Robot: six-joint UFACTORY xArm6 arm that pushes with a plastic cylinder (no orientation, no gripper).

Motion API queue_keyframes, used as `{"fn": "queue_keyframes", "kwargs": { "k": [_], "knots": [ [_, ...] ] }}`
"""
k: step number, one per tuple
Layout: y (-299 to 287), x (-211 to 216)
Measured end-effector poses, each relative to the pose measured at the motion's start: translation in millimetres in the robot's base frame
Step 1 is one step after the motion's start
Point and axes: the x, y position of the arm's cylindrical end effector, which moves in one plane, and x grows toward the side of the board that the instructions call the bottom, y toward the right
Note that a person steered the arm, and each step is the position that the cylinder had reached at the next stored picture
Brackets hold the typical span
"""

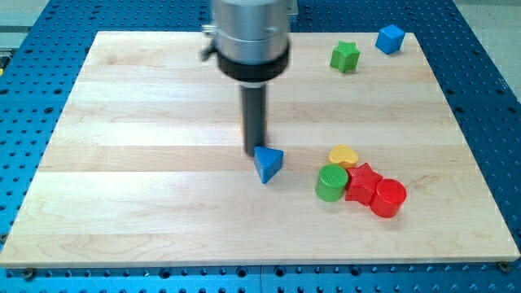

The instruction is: Push the hexagon at the top left of the board

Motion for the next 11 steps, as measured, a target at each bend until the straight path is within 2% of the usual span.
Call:
{"fn": "queue_keyframes", "kwargs": {
  "k": [1, 2, 3, 4, 5, 6, 7, 8, 9, 10, 11],
  "knots": [
    [-29.4, -41.9],
    [-95.4, -92.7],
    [-69.4, -95.8],
    [-33.1, -117.0],
    [-137.0, -143.1],
    [-186.5, -144.1],
    [-200.9, -175.7],
    [-256.6, -201.9],
    [-247.9, -203.4],
    [-214.9, -213.0],
    [-245.5, -226.5]
  ]
}}
